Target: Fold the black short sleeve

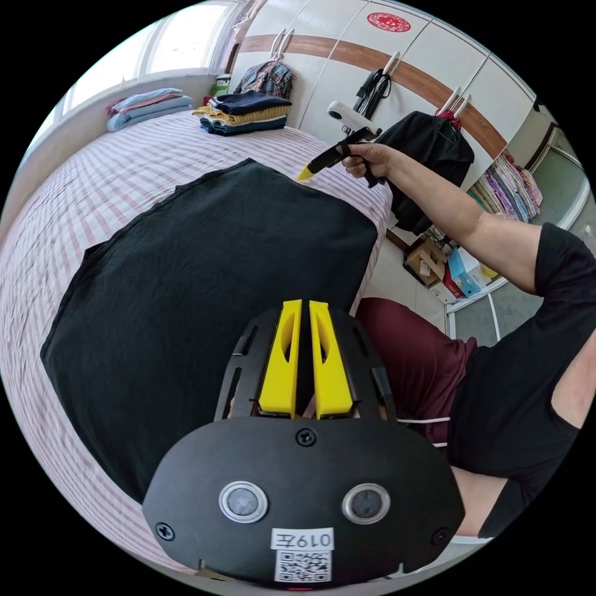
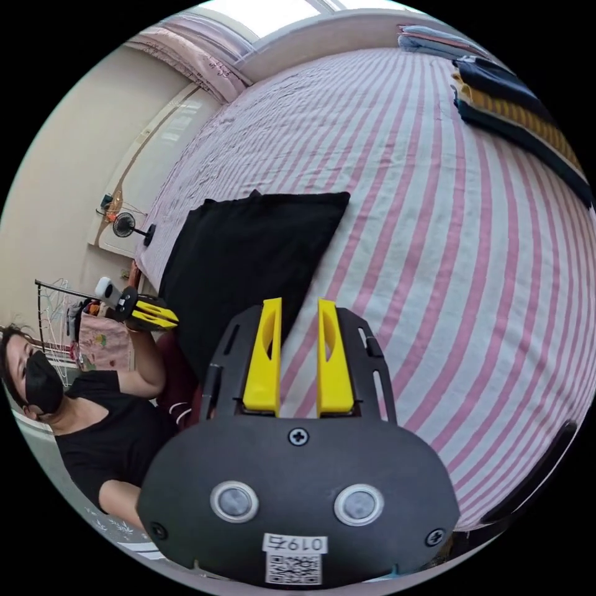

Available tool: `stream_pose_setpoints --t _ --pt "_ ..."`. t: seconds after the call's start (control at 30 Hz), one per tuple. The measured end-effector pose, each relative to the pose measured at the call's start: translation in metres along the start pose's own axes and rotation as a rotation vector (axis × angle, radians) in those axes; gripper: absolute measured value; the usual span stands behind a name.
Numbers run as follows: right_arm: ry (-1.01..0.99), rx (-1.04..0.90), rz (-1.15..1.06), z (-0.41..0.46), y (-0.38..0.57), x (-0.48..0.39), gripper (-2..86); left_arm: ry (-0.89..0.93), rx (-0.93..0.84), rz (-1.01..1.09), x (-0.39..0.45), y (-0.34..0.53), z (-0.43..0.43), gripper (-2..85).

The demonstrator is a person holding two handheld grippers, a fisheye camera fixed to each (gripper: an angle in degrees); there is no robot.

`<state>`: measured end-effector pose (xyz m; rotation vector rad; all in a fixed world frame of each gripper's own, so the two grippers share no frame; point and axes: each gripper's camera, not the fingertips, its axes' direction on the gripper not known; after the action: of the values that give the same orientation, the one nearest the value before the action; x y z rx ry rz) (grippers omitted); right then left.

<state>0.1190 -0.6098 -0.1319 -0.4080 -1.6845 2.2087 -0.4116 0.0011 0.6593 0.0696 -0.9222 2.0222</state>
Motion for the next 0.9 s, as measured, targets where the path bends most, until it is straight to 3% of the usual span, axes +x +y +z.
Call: stream_pose_setpoints --t 0.17,0.33,0.5,0.63,0.77,0.9 --pt "-0.075 0.045 0.046 -0.001 0.023 0.03 7.9 0.01 -0.009 0.003 0.003 0.0 0.004 1.3" --pt "-0.051 0.065 0.027 -0.009 0.048 0.045 0.1 0.019 -0.041 -0.003 0.003 0.001 0.01 1.3" --pt "-0.073 0.092 0.04 -0.01 0.069 0.06 1.2 0.044 -0.035 -0.024 0.0 0.007 0.008 1.6" --pt "-0.127 0.082 0.07 -0.004 0.091 0.076 7.9 0.055 -0.03 -0.034 0.001 0.011 0.005 1.6" --pt "-0.165 0.08 0.08 0.002 0.112 0.088 7.7 0.056 -0.032 -0.033 0.004 0.014 0.001 1.6" --pt "-0.142 0.09 0.057 0.005 0.133 0.092 1.6 0.06 -0.031 -0.037 0.007 0.018 -0.003 1.7"
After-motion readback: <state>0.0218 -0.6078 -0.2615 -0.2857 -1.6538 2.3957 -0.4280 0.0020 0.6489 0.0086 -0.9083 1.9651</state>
